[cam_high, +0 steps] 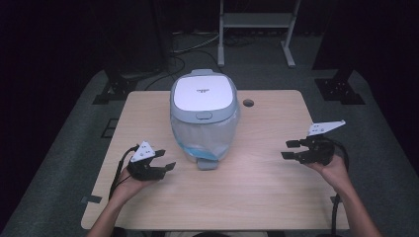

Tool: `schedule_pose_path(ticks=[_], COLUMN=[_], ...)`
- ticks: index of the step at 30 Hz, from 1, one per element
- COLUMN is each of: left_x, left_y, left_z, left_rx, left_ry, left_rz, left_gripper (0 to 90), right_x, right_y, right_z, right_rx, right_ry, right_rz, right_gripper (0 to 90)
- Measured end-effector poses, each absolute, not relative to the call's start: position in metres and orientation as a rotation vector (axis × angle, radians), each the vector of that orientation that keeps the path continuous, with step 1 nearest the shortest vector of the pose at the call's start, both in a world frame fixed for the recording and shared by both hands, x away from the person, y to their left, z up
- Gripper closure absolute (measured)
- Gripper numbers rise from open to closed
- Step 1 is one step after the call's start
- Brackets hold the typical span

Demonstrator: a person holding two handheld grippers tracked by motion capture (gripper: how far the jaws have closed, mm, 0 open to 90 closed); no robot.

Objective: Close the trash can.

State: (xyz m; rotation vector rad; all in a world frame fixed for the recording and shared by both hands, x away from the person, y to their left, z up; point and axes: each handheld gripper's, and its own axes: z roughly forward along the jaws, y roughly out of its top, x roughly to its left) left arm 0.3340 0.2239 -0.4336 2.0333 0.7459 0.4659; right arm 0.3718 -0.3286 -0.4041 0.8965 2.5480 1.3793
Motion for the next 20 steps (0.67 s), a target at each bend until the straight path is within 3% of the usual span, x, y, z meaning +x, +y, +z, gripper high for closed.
schedule_pose_path(ticks=[20], left_x=[0.325], left_y=[0.247], left_z=[-0.444], left_rx=[1.997], left_ry=[0.817], left_rz=[0.491], left_gripper=[29.4], right_x=[0.341], right_y=[-0.334], right_z=[-0.419], right_rx=[0.905], right_ry=[2.488], right_rz=[1.358], right_gripper=[32.8])
